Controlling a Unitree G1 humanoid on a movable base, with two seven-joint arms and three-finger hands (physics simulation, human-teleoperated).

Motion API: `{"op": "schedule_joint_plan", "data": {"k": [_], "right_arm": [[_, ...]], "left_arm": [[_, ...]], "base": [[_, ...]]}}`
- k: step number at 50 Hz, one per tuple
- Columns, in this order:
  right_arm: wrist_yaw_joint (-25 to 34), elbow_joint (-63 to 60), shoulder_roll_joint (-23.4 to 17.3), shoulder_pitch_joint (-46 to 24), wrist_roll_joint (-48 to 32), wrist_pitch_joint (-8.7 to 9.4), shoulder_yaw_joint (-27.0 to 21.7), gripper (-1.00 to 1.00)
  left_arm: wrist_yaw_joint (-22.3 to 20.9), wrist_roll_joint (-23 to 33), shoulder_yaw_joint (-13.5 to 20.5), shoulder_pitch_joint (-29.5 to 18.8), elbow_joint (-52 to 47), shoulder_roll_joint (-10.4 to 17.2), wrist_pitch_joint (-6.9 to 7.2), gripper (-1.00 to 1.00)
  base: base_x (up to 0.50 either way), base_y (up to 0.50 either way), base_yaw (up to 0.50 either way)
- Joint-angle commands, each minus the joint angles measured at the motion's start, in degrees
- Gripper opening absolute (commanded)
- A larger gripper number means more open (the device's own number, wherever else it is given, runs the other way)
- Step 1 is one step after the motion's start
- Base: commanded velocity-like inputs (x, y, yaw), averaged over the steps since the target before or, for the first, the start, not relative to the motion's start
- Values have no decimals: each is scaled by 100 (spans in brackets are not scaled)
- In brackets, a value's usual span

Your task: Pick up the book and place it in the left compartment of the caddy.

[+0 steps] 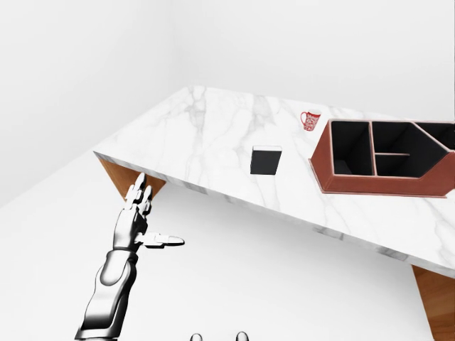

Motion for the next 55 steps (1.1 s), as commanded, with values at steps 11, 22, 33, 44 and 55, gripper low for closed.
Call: {"op": "schedule_joint_plan", "data": {"k": [11,22,33,44,55], "right_arm": [[-22,-32,-8,3,44,0,-13,100],[-13,-5,-2,2,34,0,-15,100],[-24,31,-3,-11,9,0,15,100],[-23,47,-7,-6,12,0,24,100],[-19,-12,-7,3,47,0,-10,100]], "left_arm": [[1,6,8,-36,90,6,0,100],[9,4,21,-86,215,10,0,100],[26,13,27,-96,221,14,0,100],[32,31,4,-56,145,4,0,100],[16,14,11,-54,145,9,0,100]], "base": [[8,-19,0],[8,-19,0],[8,-18,0],[8,-19,0],[8,-19,0]]}}
